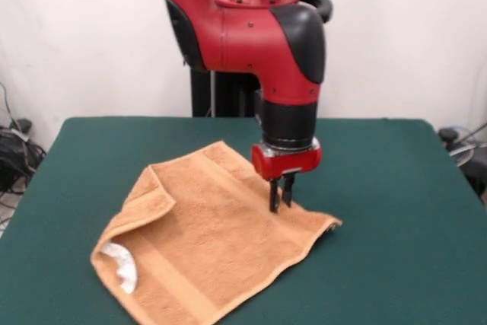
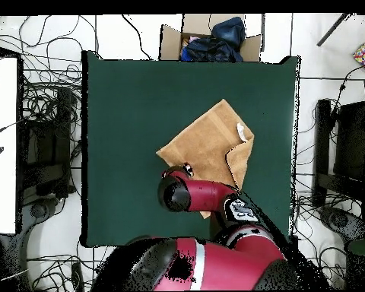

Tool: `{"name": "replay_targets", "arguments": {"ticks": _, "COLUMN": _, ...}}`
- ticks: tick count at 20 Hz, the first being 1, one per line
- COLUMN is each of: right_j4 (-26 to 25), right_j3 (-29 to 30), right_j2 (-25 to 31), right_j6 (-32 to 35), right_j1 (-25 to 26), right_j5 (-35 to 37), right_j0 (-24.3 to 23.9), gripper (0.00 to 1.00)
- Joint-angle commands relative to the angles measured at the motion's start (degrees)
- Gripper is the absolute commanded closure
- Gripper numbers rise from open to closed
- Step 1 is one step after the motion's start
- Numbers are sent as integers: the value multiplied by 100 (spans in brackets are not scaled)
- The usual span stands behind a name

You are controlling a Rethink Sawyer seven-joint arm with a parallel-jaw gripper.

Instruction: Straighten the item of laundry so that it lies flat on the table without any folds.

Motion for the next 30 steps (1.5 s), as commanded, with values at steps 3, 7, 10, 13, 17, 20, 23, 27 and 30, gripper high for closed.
{"name": "replay_targets", "arguments": {"ticks": 3, "right_j4": 384, "right_j3": 791, "right_j2": 222, "right_j6": 1621, "right_j1": 52, "right_j5": 90, "right_j0": 196, "gripper": 100}}
{"name": "replay_targets", "arguments": {"ticks": 7, "right_j4": 455, "right_j3": 920, "right_j2": 185, "right_j6": 1651, "right_j1": -44, "right_j5": 59, "right_j0": 261, "gripper": 100}}
{"name": "replay_targets", "arguments": {"ticks": 10, "right_j4": 499, "right_j3": 1059, "right_j2": 162, "right_j6": 1684, "right_j1": -145, "right_j5": 42, "right_j0": 301, "gripper": 100}}
{"name": "replay_targets", "arguments": {"ticks": 13, "right_j4": 575, "right_j3": 1278, "right_j2": 136, "right_j6": 1736, "right_j1": -372, "right_j5": 77, "right_j0": 378, "gripper": 100}}
{"name": "replay_targets", "arguments": {"ticks": 17, "right_j4": 675, "right_j3": 1607, "right_j2": 15, "right_j6": 1885, "right_j1": -576, "right_j5": -149, "right_j0": 566, "gripper": 100}}
{"name": "replay_targets", "arguments": {"ticks": 20, "right_j4": 729, "right_j3": 1644, "right_j2": 23, "right_j6": 1885, "right_j1": -568, "right_j5": -306, "right_j0": 581, "gripper": 100}}
{"name": "replay_targets", "arguments": {"ticks": 23, "right_j4": 663, "right_j3": 1753, "right_j2": 139, "right_j6": 1871, "right_j1": -581, "right_j5": -615, "right_j0": 431, "gripper": 0}}
{"name": "replay_targets", "arguments": {"ticks": 27, "right_j4": 852, "right_j3": 1683, "right_j2": -77, "right_j6": 1682, "right_j1": -740, "right_j5": -10, "right_j0": 593, "gripper": 0}}
{"name": "replay_targets", "arguments": {"ticks": 30, "right_j4": 849, "right_j3": 1624, "right_j2": 2, "right_j6": 1595, "right_j1": -690, "right_j5": 21, "right_j0": 479, "gripper": 0}}
